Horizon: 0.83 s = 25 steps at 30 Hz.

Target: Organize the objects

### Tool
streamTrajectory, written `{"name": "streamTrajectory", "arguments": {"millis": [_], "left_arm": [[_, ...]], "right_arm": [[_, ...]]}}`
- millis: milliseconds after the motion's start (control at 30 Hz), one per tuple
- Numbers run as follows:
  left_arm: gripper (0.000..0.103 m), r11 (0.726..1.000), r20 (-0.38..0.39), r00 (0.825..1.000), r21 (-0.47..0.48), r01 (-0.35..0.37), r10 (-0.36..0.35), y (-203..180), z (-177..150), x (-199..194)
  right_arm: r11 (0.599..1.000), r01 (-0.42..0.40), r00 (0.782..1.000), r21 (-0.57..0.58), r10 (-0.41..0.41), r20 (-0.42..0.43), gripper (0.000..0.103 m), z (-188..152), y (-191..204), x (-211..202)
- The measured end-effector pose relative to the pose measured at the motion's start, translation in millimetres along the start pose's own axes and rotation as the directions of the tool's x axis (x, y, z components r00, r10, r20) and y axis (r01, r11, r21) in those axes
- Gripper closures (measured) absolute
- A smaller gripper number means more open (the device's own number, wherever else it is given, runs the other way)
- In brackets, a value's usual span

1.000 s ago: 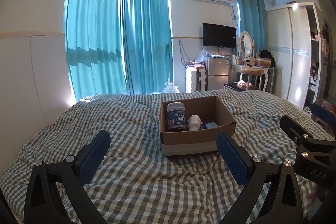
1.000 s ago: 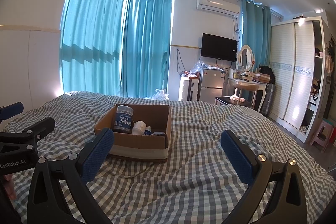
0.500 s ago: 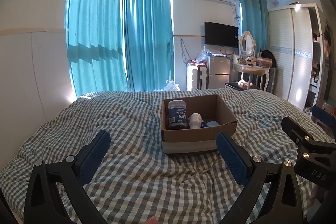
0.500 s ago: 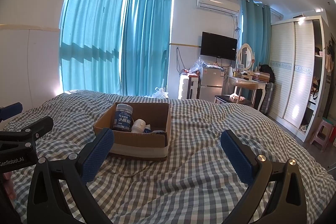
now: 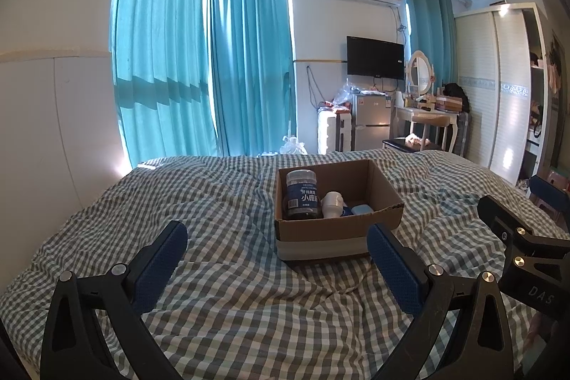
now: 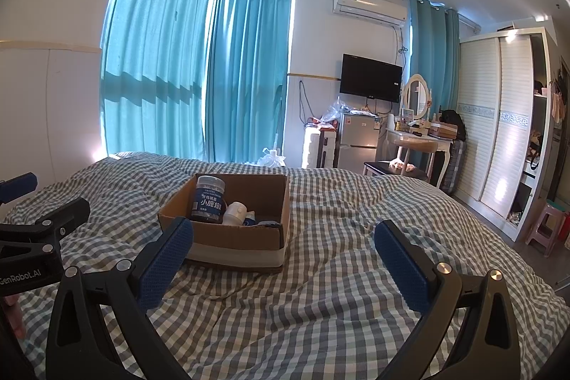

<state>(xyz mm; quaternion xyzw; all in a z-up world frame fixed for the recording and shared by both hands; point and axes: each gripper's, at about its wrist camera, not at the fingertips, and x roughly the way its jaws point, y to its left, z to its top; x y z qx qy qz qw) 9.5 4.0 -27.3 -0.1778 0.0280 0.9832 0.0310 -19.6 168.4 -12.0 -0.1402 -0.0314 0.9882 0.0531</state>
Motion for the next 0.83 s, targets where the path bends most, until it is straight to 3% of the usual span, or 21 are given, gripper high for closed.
{"name": "streamTrajectory", "arguments": {"millis": [833], "left_arm": [[0.000, 1.000, -0.020, 1.000, 0.015, -0.021, 0.022, -1.8, -3.0, 3.5]], "right_arm": [[1.000, -0.002, 1.000, -0.005, 0.001, -0.002, 0.001, -0.5, -0.2, 1.4]]}}
